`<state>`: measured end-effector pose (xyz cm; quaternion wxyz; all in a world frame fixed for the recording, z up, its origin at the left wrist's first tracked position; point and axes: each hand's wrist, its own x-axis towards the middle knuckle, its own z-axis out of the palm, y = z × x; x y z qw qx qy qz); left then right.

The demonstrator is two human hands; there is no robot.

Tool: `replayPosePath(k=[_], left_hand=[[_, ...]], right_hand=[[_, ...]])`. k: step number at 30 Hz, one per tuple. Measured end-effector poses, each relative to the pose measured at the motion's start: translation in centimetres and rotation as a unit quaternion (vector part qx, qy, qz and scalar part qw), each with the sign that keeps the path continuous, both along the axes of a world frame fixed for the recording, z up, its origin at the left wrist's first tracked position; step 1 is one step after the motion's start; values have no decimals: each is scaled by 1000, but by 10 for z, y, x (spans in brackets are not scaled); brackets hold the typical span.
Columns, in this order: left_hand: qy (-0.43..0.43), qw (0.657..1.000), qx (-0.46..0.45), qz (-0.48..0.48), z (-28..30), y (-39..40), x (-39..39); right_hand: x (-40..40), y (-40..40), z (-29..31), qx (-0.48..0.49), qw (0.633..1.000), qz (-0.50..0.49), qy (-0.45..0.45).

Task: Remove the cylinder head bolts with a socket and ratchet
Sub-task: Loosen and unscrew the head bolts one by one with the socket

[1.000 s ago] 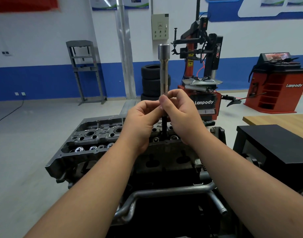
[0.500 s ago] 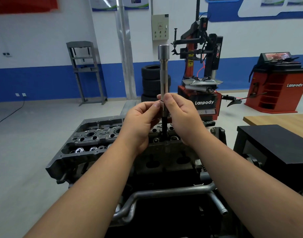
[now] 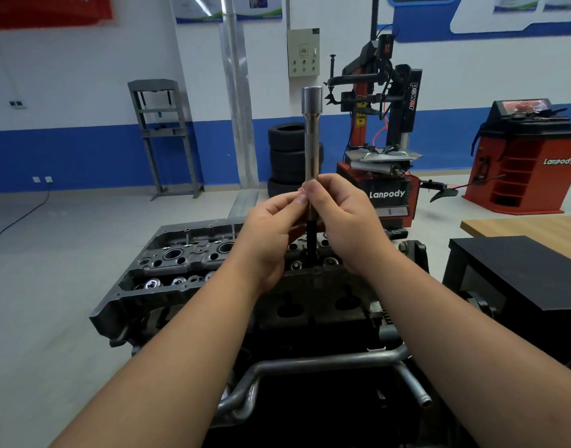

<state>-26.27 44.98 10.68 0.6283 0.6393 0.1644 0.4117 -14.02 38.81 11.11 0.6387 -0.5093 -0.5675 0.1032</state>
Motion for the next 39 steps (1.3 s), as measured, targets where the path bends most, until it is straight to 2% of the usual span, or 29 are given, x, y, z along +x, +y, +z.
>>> replayPosePath(k=[4, 8, 17, 27, 32, 39], left_hand=[[-2, 1000, -15, -5, 1, 0, 0], [-5, 1000, 14, 13, 0, -3, 0], [-10, 1000, -14, -7, 0, 0, 1], [-12, 1000, 14, 3, 2, -5, -2], [-14, 1000, -14, -6, 1, -2, -1], [-28, 999, 13, 11, 0, -3, -1]], right_hand=[[-1, 0, -1, 7, 1000, 8, -5], [-1, 2, -1, 4, 999, 28, 16], [2, 3, -2, 8, 1000, 0, 17], [0, 0, -1, 17, 1000, 10, -3], [1, 1, -1, 8, 1000, 0, -2], [-1, 1, -1, 11, 1000, 20, 10]])
